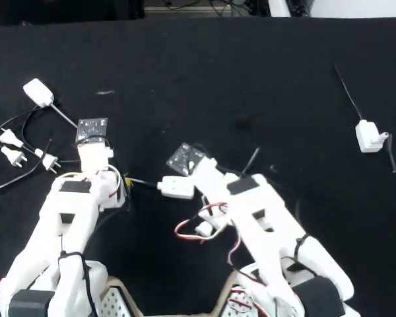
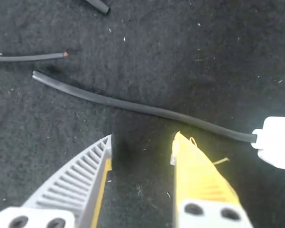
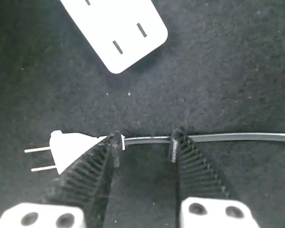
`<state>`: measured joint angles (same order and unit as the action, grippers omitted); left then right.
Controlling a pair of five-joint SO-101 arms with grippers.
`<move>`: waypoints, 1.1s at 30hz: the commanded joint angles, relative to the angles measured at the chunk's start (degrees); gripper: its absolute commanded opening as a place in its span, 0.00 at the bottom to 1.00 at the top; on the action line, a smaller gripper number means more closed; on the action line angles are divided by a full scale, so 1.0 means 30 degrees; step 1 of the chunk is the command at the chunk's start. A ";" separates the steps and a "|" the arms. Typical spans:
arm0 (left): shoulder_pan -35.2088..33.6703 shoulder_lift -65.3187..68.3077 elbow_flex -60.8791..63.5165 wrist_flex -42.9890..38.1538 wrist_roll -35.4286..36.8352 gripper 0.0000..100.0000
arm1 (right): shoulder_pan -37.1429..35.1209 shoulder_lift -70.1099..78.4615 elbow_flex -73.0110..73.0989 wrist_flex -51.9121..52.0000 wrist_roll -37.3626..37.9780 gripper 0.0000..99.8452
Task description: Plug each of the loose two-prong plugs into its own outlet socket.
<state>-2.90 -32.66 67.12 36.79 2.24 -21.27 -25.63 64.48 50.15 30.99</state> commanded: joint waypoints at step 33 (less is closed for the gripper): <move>0.0073 -0.0469 -0.0161 -0.0293 0.0029 0.20 | 0.2637 -0.5905 -0.0718 0.7385 1.3509 0.17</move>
<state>-2.90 -32.66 67.12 36.79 2.24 -8.26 -45.23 64.22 71.87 68.79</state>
